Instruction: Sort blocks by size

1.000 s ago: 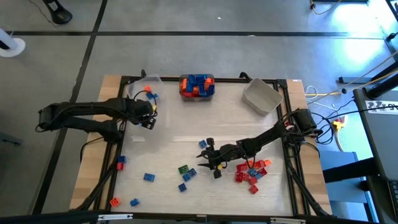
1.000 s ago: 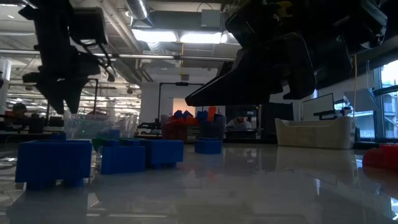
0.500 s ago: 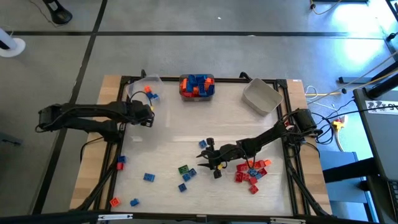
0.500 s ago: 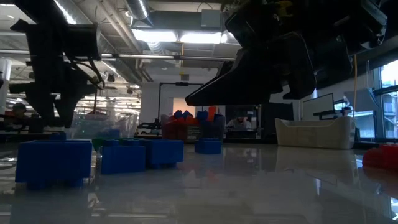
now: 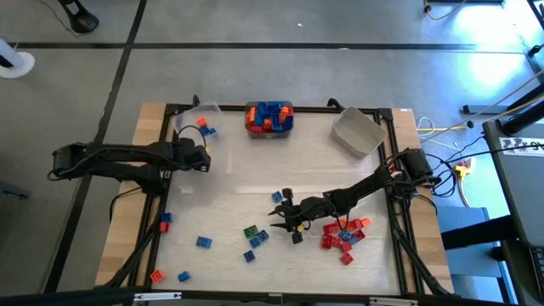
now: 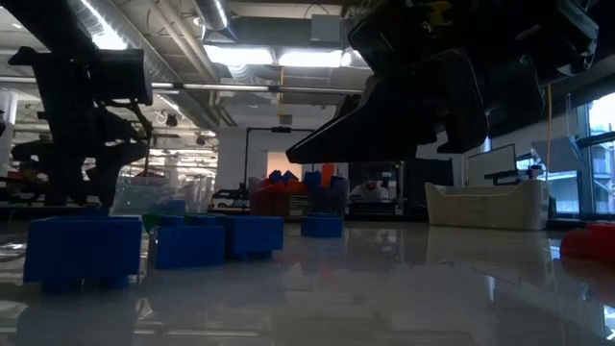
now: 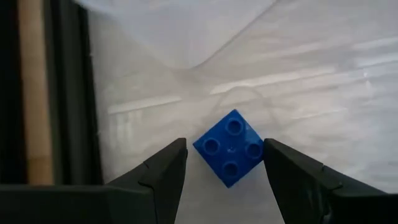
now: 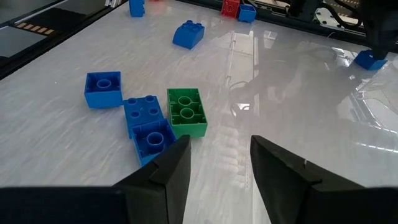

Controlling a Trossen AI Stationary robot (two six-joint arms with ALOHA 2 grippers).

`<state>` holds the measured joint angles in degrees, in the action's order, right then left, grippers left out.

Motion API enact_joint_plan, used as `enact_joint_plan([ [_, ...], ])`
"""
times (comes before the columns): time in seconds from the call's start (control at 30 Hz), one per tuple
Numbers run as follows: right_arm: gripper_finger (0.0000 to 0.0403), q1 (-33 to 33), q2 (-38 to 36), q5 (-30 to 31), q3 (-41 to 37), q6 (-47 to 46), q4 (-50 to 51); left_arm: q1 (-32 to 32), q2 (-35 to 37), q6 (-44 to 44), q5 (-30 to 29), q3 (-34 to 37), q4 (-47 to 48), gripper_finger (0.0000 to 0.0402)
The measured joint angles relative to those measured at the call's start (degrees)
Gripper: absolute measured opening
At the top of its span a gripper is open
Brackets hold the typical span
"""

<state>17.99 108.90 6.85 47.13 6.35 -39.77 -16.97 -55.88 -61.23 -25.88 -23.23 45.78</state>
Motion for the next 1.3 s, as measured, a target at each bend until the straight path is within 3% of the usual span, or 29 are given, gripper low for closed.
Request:
enact_joint_plan([
  [0.4,0.0166,-0.02,0.0,-0.01,0.0,0.0,0.0,-1.53,0.09,0.83,-0.71,2.26,-5.66,0.02],
  [0.73,0.0166,0.0,0.0,0.0,-0.01,0.0,0.02,-0.47,0.02,6.26,4.5,2.5,-9.43,0.02],
  [1.3,0.0166,0.0,0.0,-0.02,-0.02,0.0,-0.02,0.04,-1.44,8.98,1.56,2.44,-10.71,0.02],
])
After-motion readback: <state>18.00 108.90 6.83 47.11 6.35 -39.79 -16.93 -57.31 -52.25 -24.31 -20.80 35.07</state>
